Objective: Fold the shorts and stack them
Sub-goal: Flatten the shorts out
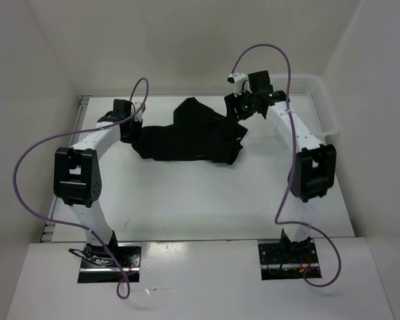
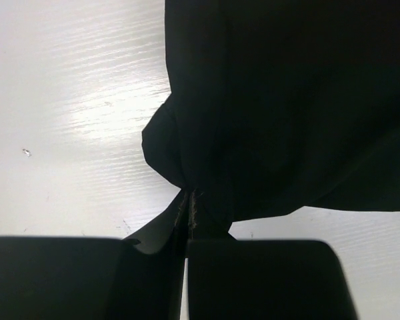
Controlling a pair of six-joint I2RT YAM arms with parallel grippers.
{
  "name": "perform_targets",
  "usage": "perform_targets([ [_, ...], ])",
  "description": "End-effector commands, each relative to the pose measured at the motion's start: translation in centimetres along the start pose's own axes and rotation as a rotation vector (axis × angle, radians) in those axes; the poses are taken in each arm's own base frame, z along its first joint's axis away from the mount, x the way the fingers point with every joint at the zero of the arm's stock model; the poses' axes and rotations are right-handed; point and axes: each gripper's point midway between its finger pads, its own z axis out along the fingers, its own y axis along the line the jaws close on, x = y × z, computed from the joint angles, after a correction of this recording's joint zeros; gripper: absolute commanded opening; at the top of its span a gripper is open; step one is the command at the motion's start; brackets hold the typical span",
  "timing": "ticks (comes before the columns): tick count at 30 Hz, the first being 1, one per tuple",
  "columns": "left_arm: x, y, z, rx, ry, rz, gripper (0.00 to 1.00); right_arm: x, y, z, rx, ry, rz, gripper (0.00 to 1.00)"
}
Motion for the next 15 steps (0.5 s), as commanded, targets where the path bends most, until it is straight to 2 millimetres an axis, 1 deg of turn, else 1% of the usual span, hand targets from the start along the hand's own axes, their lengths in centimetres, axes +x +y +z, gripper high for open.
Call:
perform_targets([
  [1, -0.4, -0.8, -0.5, 0.026, -0.029, 0.012, 0.0, 2.2, 5.6, -4.2, -0.042, -0.044, -0.164, 0.59],
  [2, -0.4, -0.8, -0.5, 0.026, -0.029, 0.012, 0.0, 3.6, 6.1, -5.0, -0.056, -0.03, -0.191, 0.55],
  [3, 0.0, -0.8, -0.4, 0.027, -0.02, 0.011, 0.0, 4.9, 7.2, -5.4, -0.088, -0.018, -0.22, 0.52],
  [4, 0.0, -0.8, -0.4, 0.027, -0.02, 0.011, 0.0, 6.8, 8.7, -5.8, -0.137, 0.016, -0.231, 0.43],
  [5, 0.0, -0.8, -0.4, 0.027, -0.02, 0.011, 0.0, 9.5, 9.5, -6.2, -0.157, 0.055, -0.26, 0.41],
  [6, 0.0, -0.8, -0.4, 0.027, -0.02, 0.011, 0.0, 11.1, 10.8, -6.2, -0.186, 0.089, -0.28, 0.41],
  [7, 0.0, -0.8, -0.4, 0.027, -0.02, 0.011, 0.0, 14.1, 11.1, -5.7, -0.187, 0.152, -0.289, 0.43],
  [8, 0.0, -0.8, -0.4, 0.027, -0.02, 0.011, 0.0, 14.9, 11.3, -5.5, -0.171, 0.163, -0.305, 0.47],
  [10, -0.2, -0.8, -0.3, 0.026, -0.029, 0.012, 0.0, 16.5, 11.3, -4.3, -0.108, 0.183, -0.339, 0.47],
  [11, -0.2, -1.4, -0.3, 0.042, -0.03, 0.021, 0.0, 17.1, 11.1, -3.5, -0.093, 0.193, -0.348, 0.49],
  [12, -0.2, -1.4, -0.3, 0.042, -0.03, 0.021, 0.0, 17.2, 10.7, -3.0, -0.073, 0.187, -0.352, 0.51],
  [13, -0.2, -1.4, -0.3, 0.042, -0.03, 0.021, 0.0, 17.8, 10.1, -2.3, -0.041, 0.191, -0.346, 0.52],
  [14, -0.2, -1.9, -0.3, 0.048, -0.029, 0.029, 0.0, 16.5, 9.7, -1.3, -0.012, 0.13, -0.358, 0.53],
  [15, -0.2, -1.9, -0.3, 0.048, -0.029, 0.029, 0.0, 16.7, 9.3, -0.4, 0.002, 0.125, -0.36, 0.53],
])
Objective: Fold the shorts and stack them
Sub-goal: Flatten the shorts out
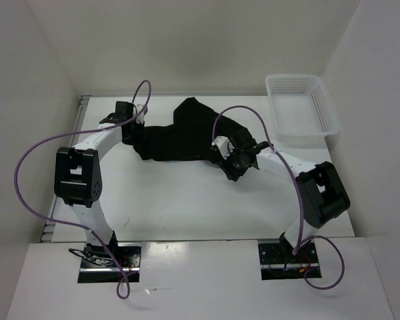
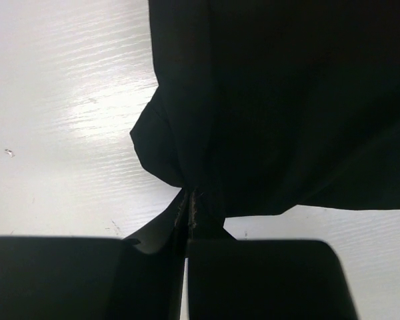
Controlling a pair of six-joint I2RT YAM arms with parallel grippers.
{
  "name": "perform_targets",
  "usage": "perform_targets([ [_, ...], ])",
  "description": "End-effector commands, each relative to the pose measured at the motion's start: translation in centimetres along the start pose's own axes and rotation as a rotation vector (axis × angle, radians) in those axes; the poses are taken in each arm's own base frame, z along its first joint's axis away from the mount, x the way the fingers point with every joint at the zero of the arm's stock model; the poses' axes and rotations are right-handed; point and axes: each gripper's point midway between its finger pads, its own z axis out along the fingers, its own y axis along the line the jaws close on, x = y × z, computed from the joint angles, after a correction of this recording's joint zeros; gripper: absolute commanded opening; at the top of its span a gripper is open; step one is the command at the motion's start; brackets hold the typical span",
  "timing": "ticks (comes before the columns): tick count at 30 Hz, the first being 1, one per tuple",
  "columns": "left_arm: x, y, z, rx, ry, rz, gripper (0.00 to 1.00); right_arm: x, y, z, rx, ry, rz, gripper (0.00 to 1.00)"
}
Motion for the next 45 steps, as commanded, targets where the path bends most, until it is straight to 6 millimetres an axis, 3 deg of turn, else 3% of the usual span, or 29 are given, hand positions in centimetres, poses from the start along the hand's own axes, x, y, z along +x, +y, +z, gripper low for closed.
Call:
perform_targets([
  [1, -1.1, -1.1, -0.8, 0.032, -0.041, 0.02, 0.0, -4.7, -4.3, 1.3, 0.189, -0.176, -0.055, 0.55],
  [2, -1.1, -1.1, -0.8, 0.032, -0.041, 0.02, 0.0, -5.7, -5.0, 1.5, 0.218, -0.215, -0.05, 0.58],
  [8, -0.5, -1.0, -0.9, 0.023, -0.033, 0.019, 0.0, -6.7, -7.2, 2.6, 0.309, -0.23, -0.009, 0.61],
  [15, -0.3, -1.0, -0.7, 0.023, -0.031, 0.019, 0.0, -6.9, -6.8, 4.4, 0.263, -0.224, 0.009, 0.6],
  [16, -0.3, -1.0, -0.7, 0.023, -0.031, 0.019, 0.0, -6.1, -6.5, 5.3, 0.242, -0.197, 0.012, 0.56],
  [18, -0.3, -1.0, -0.7, 0.023, -0.031, 0.019, 0.0, -6.8, -6.6, 5.7, 0.228, -0.206, 0.009, 0.4],
  [19, -0.3, -1.0, -0.7, 0.023, -0.031, 0.019, 0.0, -6.7, -6.4, 6.0, 0.213, -0.2, 0.009, 0.19],
  [20, -0.6, -1.0, -1.0, 0.023, -0.042, 0.02, 0.0, -7.6, -6.6, 6.0, 0.209, -0.216, 0.006, 0.09],
  [21, -0.6, -0.8, -1.0, 0.012, -0.041, 0.02, 0.0, -8.3, -6.9, 5.7, 0.199, -0.239, 0.019, 0.01],
  [22, -0.8, -0.8, -1.4, 0.011, -0.052, 0.02, 0.0, -8.5, -7.0, 5.3, 0.178, -0.237, 0.027, 0.0],
  [24, -1.4, -0.8, -1.6, 0.01, -0.066, 0.021, 0.0, -12.3, -8.3, 3.0, 0.108, -0.333, 0.047, 0.0],
  [25, -2.4, -0.1, -2.0, -0.007, -0.088, 0.014, 0.0, -12.6, -8.5, 2.4, 0.061, -0.317, 0.079, 0.0],
  [26, -5.7, 0.9, -3.3, -0.031, -0.165, 0.006, 0.0, -17.0, -10.3, -0.2, 0.058, -0.408, 0.076, 0.0],
  [27, -7.4, 1.4, -4.1, -0.04, -0.197, 0.0, 0.0, -18.2, -12.4, -1.9, 0.047, -0.446, 0.126, 0.0],
  [28, -9.4, 2.3, -4.6, -0.064, -0.237, -0.007, 0.0, -20.1, -12.7, -3.6, -0.008, -0.499, 0.129, 0.0],
  [29, -11.2, 3.4, -5.6, -0.092, -0.275, -0.017, 0.0, -23.2, -14.2, -6.7, -0.005, -0.564, 0.12, 0.0],
  [30, -13.4, 3.5, -7.1, -0.097, -0.332, -0.014, 0.0, -24.4, -14.8, -8.4, -0.021, -0.599, 0.119, 0.0],
  [31, -16.2, 3.8, -9.3, -0.113, -0.402, -0.012, 0.0, -26.6, -15.7, -12.2, -0.025, -0.683, 0.078, 0.0],
  [32, -16.9, 3.8, -10.6, -0.116, -0.429, -0.011, 0.0, -26.7, -15.1, -12.9, -0.047, -0.677, 0.079, 0.0],
  [33, -17.8, 3.7, -12.8, -0.12, -0.475, -0.008, 0.0, -26.6, -15.2, -14.5, -0.031, -0.692, 0.051, 0.0],
  [36, -15.6, 3.0, -15.1, -0.108, -0.458, -0.007, 0.0, -24.7, -12.2, -16.8, -0.066, -0.673, 0.001, 0.0],
  [37, -14.0, 2.9, -15.1, -0.105, -0.429, -0.008, 0.0, -22.6, -11.0, -15.2, -0.111, -0.62, 0.008, 0.0],
  [38, -10.8, 2.9, -13.5, -0.114, -0.355, -0.015, 0.0, -21.1, -9.8, -15.1, -0.139, -0.587, 0.014, 0.0],
  [39, -9.6, 2.7, -14.9, -0.114, -0.359, -0.015, 0.0, -20.2, -8.6, -16.5, -0.134, -0.587, -0.003, 0.0],
  [41, -6.8, 2.5, -16.2, -0.125, -0.338, -0.018, 0.0, -15.9, -6.5, -14.3, -0.186, -0.484, 0.019, 0.0],
  [42, -3.9, 2.3, -15.2, -0.119, -0.274, -0.021, 0.0, -13.2, -5.2, -13.7, -0.2, -0.433, 0.029, 0.0],
  [43, -2.1, 2.1, -15.2, -0.116, -0.236, -0.022, 0.0, -11.8, -4.0, -12.9, -0.197, -0.388, -0.017, 0.0],
  [44, 0.2, 1.6, -15.5, -0.102, -0.212, -0.022, 0.0, -8.6, -2.0, -11.9, -0.231, -0.309, -0.004, 0.0],
  [45, 1.5, 1.4, -15.5, -0.1, -0.191, -0.023, 0.0, -6.9, -1.0, -11.4, -0.242, -0.264, -0.016, 0.0],
])
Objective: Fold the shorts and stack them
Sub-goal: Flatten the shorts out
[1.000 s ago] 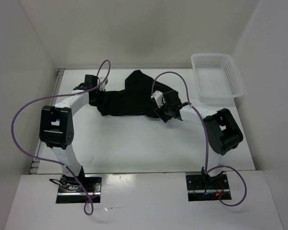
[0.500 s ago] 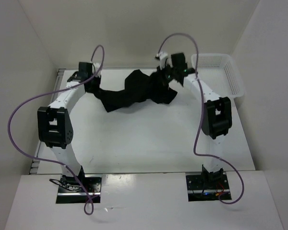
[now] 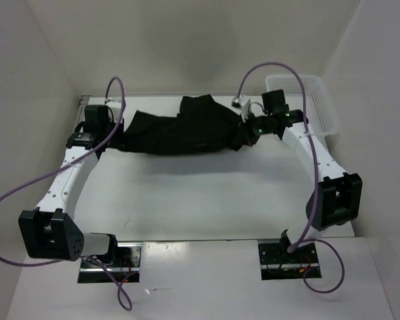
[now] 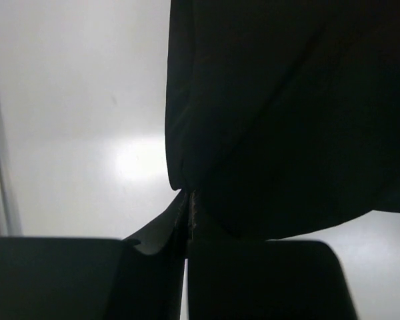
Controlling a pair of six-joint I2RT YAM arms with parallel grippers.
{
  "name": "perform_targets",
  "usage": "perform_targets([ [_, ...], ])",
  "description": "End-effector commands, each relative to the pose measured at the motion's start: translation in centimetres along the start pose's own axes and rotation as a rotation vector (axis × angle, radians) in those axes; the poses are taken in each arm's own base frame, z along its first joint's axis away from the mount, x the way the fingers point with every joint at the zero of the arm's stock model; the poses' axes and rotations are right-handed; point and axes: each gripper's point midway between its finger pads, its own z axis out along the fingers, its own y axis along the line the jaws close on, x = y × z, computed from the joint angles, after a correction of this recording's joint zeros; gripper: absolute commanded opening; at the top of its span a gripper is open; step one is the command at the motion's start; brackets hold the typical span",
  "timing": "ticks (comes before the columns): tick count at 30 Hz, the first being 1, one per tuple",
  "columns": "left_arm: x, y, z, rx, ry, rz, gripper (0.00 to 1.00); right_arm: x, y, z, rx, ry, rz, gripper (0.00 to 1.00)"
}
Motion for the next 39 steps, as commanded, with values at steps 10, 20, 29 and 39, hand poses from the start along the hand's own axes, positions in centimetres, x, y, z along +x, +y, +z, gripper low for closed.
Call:
perform_targets([
  [10, 11.2, -2.3, -3.4, 0.102, 0.23, -0.009, 0.0, 15.1, 6.9, -2.4, -0.089, 0.403, 0.016, 0.0],
  [20, -17.7, 4.1, -3.7, -0.063, -0.374, -0.019, 0.0, -14.1, -6.5, -0.4, 0.305, -0.297, 0.092, 0.0],
  [29, -14.9, 4.3, -8.2, -0.042, -0.385, -0.027, 0.0, -13.5, -2.5, -3.0, 0.209, -0.265, -0.037, 0.0],
  [39, 7.4, 0.0, -5.6, 0.063, 0.091, -0.068, 0.0, 9.9, 3.7, -1.0, 0.029, 0.266, -0.094, 0.0],
])
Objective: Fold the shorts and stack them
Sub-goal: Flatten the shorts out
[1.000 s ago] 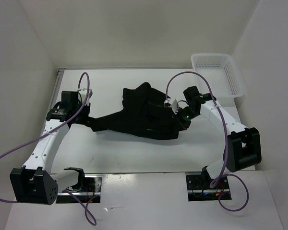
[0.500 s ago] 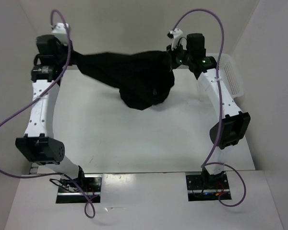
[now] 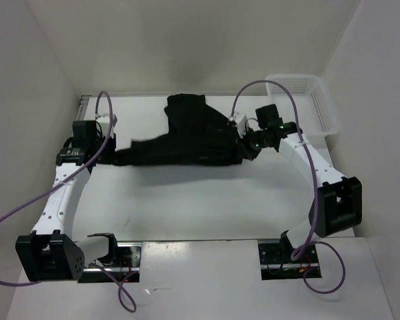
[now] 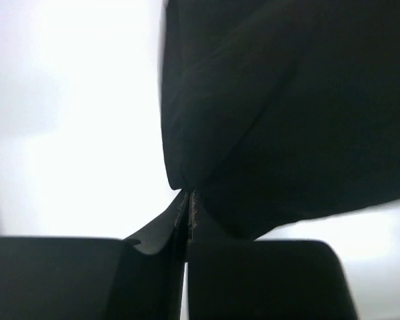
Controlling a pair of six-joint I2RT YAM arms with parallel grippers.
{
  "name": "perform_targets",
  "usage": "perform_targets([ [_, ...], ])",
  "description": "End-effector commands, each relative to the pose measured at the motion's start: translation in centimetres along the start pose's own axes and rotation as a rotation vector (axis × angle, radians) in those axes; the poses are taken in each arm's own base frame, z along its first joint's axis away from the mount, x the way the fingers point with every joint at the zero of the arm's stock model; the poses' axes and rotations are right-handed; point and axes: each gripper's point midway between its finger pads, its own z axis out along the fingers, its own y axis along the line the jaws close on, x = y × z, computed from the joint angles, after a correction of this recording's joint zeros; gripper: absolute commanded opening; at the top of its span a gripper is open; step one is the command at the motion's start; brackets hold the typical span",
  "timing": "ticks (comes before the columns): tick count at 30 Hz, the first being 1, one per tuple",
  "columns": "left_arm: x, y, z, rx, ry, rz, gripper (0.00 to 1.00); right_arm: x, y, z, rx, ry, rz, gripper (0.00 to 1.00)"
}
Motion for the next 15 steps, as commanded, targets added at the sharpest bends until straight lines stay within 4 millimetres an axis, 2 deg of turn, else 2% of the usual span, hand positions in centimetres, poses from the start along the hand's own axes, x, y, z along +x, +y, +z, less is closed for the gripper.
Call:
perform_targets([
  [1, 5.0, -1.4, -1.7, 0.038, 0.102, 0.005, 0.0, 5.6, 2.8, -1.1, -0.06, 0.135, -0.118, 0.0],
  [2, 6.1, -1.5, -1.7, 0.04, 0.128, 0.001, 0.0, 6.7, 3.0, -0.9, -0.053, 0.168, -0.135, 0.0],
  [3, 7.3, -1.6, -1.8, 0.042, 0.154, -0.002, 0.0, 9.3, 3.5, -0.6, -0.072, 0.23, -0.123, 0.0],
  [4, 9.6, -1.7, -1.7, 0.046, 0.223, -0.011, 0.0, 10.2, 3.8, -0.7, -0.077, 0.257, -0.158, 0.0],
  [6, 11.5, -2.5, -2.0, 0.079, 0.279, -0.015, 0.09, 12.9, 4.6, -0.9, -0.093, 0.344, -0.181, 0.0],
  [7, 13.3, -3.0, -2.3, 0.102, 0.341, -0.019, 0.11, 13.3, 5.2, -1.0, -0.11, 0.364, -0.225, 0.0],
  [9, 14.4, -3.7, -2.9, 0.132, 0.38, -0.021, 0.13, 14.7, 6.2, -1.2, -0.13, 0.408, -0.241, 0.0],
  [11, 14.7, -4.2, -3.1, 0.155, 0.393, -0.02, 0.14, 15.1, 6.4, -1.4, -0.139, 0.417, -0.248, 0.03],
  [12, 14.9, -4.4, -3.3, 0.164, 0.403, -0.023, 0.22, 15.4, 6.6, -1.6, -0.146, 0.428, -0.243, 0.04],
  [14, 15.1, -5.2, -3.9, 0.204, 0.421, -0.035, 0.4, 16.1, 6.5, -1.9, -0.156, 0.458, -0.278, 0.17],
  [15, 15.8, -5.4, -4.3, 0.218, 0.461, -0.046, 0.48, 16.5, 6.2, -2.1, -0.148, 0.48, -0.294, 0.25],
])
